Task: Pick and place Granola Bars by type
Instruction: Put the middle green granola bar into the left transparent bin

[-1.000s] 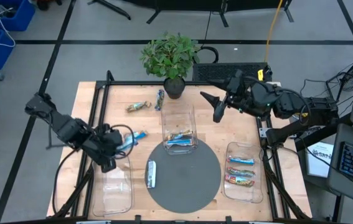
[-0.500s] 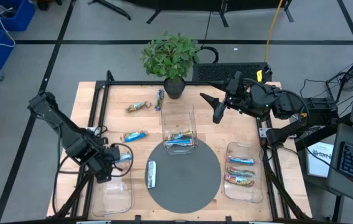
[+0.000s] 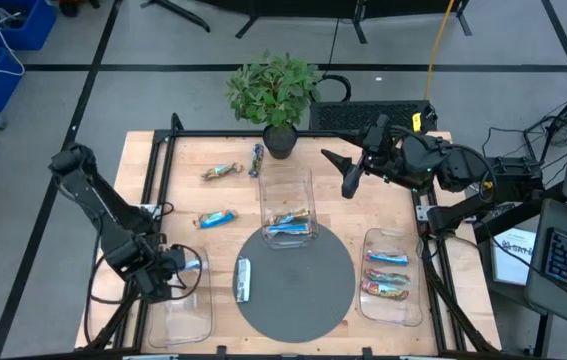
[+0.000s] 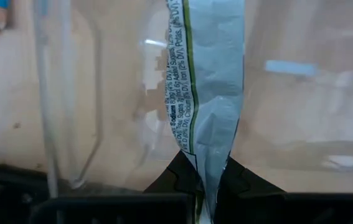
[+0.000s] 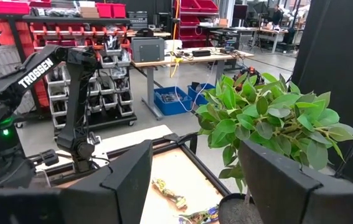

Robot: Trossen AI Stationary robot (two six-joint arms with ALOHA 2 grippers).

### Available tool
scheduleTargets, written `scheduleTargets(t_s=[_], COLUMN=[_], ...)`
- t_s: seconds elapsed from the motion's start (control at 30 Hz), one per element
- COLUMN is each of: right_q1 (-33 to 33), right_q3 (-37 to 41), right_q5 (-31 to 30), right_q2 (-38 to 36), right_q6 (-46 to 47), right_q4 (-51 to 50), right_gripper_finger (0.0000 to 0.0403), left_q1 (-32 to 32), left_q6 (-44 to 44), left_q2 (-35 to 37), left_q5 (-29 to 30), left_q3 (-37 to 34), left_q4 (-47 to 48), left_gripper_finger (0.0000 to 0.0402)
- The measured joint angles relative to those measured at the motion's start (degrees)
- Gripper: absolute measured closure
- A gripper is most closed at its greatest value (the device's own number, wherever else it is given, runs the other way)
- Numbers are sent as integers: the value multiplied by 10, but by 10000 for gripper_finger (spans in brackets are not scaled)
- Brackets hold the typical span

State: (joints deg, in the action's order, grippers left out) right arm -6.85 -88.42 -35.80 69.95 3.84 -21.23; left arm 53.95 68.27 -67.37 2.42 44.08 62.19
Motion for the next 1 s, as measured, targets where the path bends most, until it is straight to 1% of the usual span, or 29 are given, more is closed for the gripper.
scheduleTargets(t_s=[0.1, 0.27, 0.57, 0.73, 1.0], right_q1=[0, 0, 0, 0, 0], right_q3=[0, 0, 0, 0, 0], right_q5=[0, -1, -1, -1, -1], right_q2=[0, 0, 0, 0, 0], right_q6=[0, 4, 11, 11, 11], right_q4=[2, 4, 4, 4, 4], right_gripper_finger=[170, 170, 170, 170, 170], left_q1=[3, 1, -4, -19, -39], left_q6=[6, -1, -11, -31, -51], left_q2=[0, 0, 1, 0, 0], left_q5=[1, -13, -14, -19, -25], left_q3=[-20, -59, -102, -106, -107], left_q4=[-11, -69, -113, -130, -132], left_gripper_finger=[384, 384, 384, 384, 384])
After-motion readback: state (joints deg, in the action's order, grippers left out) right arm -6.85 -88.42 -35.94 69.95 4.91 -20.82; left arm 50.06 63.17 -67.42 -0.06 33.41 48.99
